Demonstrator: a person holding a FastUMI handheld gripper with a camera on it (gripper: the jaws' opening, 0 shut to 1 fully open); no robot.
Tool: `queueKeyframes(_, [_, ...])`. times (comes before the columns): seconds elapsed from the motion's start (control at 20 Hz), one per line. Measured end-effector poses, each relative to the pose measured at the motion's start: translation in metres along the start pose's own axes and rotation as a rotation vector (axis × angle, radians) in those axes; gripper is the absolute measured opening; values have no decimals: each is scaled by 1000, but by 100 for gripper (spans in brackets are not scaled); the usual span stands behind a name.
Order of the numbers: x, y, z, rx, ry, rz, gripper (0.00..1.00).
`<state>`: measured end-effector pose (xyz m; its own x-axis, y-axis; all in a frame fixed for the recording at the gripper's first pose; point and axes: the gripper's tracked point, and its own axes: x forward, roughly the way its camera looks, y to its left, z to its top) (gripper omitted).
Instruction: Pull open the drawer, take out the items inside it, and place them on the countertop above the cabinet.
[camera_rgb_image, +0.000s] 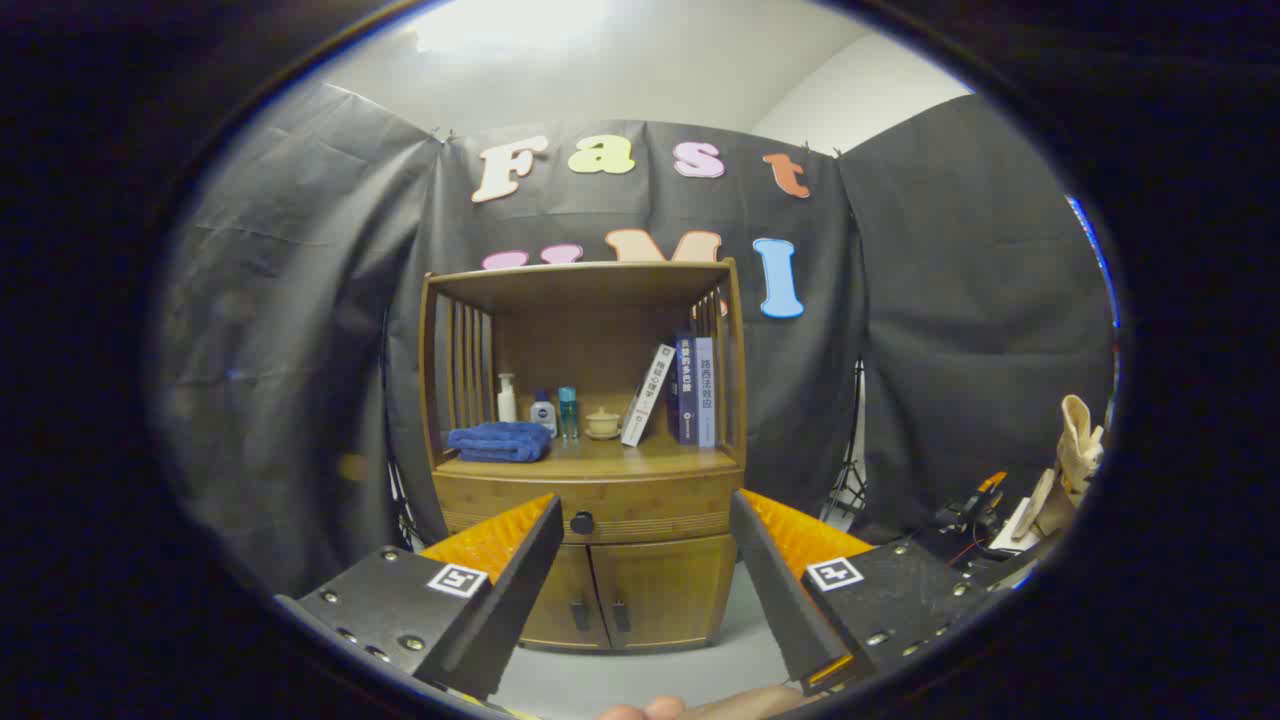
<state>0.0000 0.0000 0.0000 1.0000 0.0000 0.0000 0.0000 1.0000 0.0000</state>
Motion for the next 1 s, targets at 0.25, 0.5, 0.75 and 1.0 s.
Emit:
queueKeyframes(0.25, [2, 3, 4, 2, -14, 6, 100])
queueKeyframes(0.5, [4, 7, 4, 0, -12, 16, 100])
queueKeyframes(0.75, [8, 8, -2, -4, -5, 8, 100])
queueKeyframes(1.0, [32, 16, -17, -10, 23, 6, 100])
